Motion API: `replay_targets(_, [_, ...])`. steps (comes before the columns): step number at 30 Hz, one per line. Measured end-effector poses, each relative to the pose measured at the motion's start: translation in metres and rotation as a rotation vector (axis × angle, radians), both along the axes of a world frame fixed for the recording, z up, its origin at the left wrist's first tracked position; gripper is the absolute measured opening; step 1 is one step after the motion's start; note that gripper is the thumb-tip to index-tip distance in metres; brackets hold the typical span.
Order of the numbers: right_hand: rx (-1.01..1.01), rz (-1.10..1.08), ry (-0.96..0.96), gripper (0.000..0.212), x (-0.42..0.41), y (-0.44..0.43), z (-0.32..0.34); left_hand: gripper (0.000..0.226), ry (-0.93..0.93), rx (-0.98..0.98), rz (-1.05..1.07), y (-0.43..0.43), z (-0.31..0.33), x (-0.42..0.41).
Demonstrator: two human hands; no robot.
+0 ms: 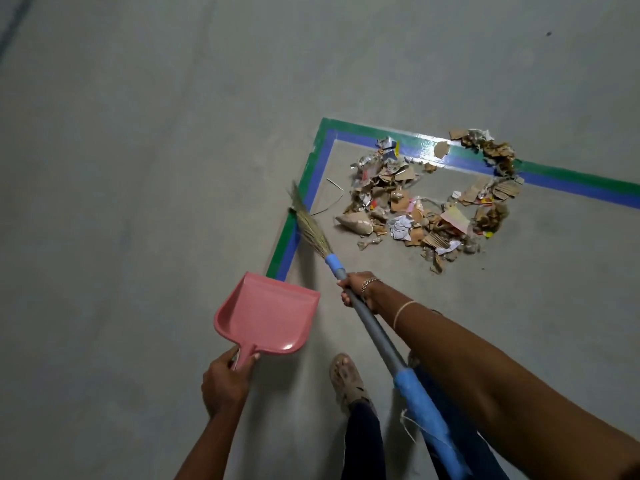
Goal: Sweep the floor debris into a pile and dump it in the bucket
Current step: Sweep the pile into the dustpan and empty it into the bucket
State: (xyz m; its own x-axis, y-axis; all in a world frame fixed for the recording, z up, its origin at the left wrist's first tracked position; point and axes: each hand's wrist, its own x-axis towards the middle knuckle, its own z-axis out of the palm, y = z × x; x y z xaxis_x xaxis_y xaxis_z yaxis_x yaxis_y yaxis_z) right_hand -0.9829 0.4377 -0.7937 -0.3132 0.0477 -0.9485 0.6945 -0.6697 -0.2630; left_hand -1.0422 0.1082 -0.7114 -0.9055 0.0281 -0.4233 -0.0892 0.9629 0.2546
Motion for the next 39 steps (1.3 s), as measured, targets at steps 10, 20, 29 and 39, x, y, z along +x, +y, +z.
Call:
replay_targets(10, [0.249,-0.274,-0.181,0.008,0.039,0.090,-0.047,0.041,0.034,0.045,-0.143,0.037,-0.005,-0.002])
replay_targets(20, [0.239,-0.334,-0.090,0.018,0.169,0.094,0.035,0.052,0.032,0.119,-0.263,0.100,0.003,-0.004])
replay_targets(29, [0.101,-0.178,0.084,0.012,0.113,-0.009,0.073,0.042,0.045,0.047,-0.181,0.058,0.028,-0.024])
replay_targets(39, [0.079,-0.022,0.066,0.004,-0.050,-0.045,0.019,0.039,0.089,0.038,-0.010,-0.006,0.032,-0.038])
